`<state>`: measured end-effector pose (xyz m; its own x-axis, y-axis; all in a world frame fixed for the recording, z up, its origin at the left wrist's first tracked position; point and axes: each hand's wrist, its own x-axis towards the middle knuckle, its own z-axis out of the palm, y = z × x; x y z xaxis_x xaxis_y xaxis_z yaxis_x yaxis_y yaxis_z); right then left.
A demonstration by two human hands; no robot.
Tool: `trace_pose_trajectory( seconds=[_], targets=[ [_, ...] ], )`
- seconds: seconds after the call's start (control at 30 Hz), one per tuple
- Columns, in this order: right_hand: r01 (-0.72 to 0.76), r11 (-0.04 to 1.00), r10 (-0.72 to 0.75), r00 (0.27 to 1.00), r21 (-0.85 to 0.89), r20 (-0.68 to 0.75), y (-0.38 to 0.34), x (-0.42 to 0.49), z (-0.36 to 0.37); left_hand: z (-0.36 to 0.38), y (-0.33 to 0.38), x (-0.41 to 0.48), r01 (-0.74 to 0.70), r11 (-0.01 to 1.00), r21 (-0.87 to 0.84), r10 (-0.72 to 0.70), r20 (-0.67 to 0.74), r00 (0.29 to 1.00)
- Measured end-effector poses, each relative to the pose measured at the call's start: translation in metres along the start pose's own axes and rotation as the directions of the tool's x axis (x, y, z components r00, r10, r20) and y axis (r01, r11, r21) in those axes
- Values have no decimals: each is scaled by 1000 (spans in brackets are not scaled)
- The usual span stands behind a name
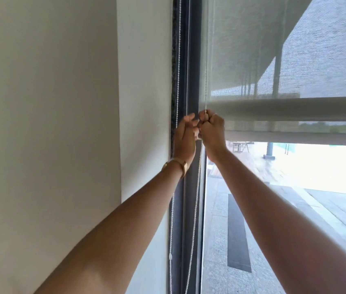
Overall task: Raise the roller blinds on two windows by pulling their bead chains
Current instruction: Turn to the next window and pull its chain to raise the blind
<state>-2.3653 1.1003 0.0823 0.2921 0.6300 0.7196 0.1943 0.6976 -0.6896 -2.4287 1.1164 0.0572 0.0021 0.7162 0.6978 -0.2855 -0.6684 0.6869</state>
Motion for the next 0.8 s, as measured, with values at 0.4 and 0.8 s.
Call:
trace_pose_trajectory(
  seconds=[0.4, 0.8],
  targets=[
    [-94, 970, 75, 993, 225, 92, 35, -59, 7, 39, 84, 60, -244, 964, 109, 244, 12, 970],
    [-87, 979, 60, 987, 182, 149, 32, -60, 11, 26, 92, 71, -176, 973, 150, 168, 62, 984]
  ],
)
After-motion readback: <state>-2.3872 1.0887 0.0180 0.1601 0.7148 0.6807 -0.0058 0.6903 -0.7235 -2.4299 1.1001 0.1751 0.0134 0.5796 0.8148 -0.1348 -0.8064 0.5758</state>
